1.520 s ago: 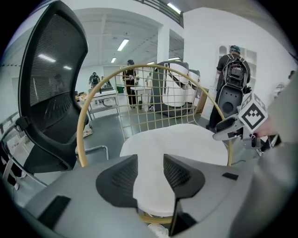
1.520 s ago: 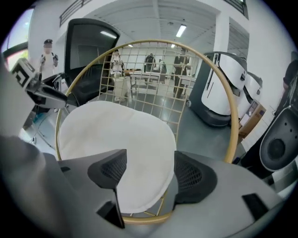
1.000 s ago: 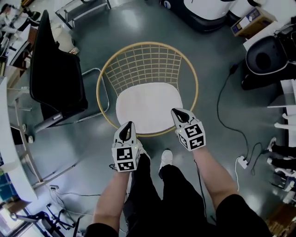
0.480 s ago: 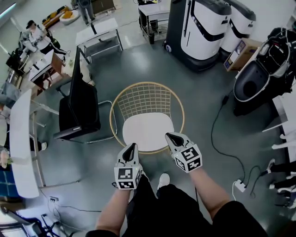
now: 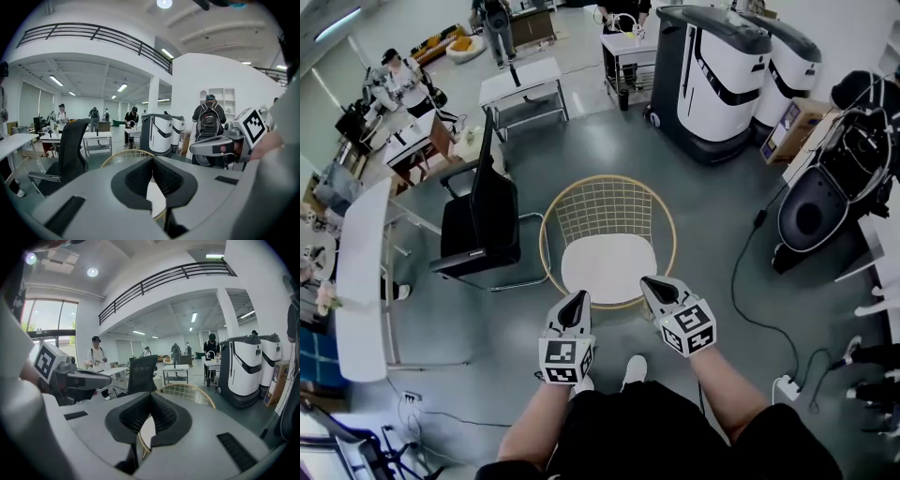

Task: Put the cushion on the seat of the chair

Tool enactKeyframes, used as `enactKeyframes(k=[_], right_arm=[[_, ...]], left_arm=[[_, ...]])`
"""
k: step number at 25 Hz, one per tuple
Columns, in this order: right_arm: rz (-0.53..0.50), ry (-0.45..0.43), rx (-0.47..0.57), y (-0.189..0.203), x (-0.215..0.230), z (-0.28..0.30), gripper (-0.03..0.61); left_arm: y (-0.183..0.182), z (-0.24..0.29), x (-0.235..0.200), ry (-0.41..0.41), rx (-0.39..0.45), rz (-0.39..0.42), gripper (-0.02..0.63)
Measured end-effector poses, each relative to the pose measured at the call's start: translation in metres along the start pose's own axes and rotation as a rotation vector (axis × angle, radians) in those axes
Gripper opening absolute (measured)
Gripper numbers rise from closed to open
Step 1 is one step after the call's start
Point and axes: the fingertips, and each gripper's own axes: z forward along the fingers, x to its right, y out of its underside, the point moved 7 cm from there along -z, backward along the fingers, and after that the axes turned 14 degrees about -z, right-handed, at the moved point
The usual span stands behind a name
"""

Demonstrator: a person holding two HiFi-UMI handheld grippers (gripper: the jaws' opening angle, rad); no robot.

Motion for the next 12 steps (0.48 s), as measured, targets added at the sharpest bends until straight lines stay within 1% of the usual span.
enactKeyframes(k=[5,12], right_arm=[[-0.002,0.007,0.019,-0.004,-0.033,-0.015,0.012],[0.016,0.062,0.005,-0.002,-0.083,-0.034,0.012]], left_arm=[[0.009,-0.030,0.001,0.035,-0.010,0.009,0.017],[0.025,-0.073,-0.009,0.090,-0.027,0.016,0.017]])
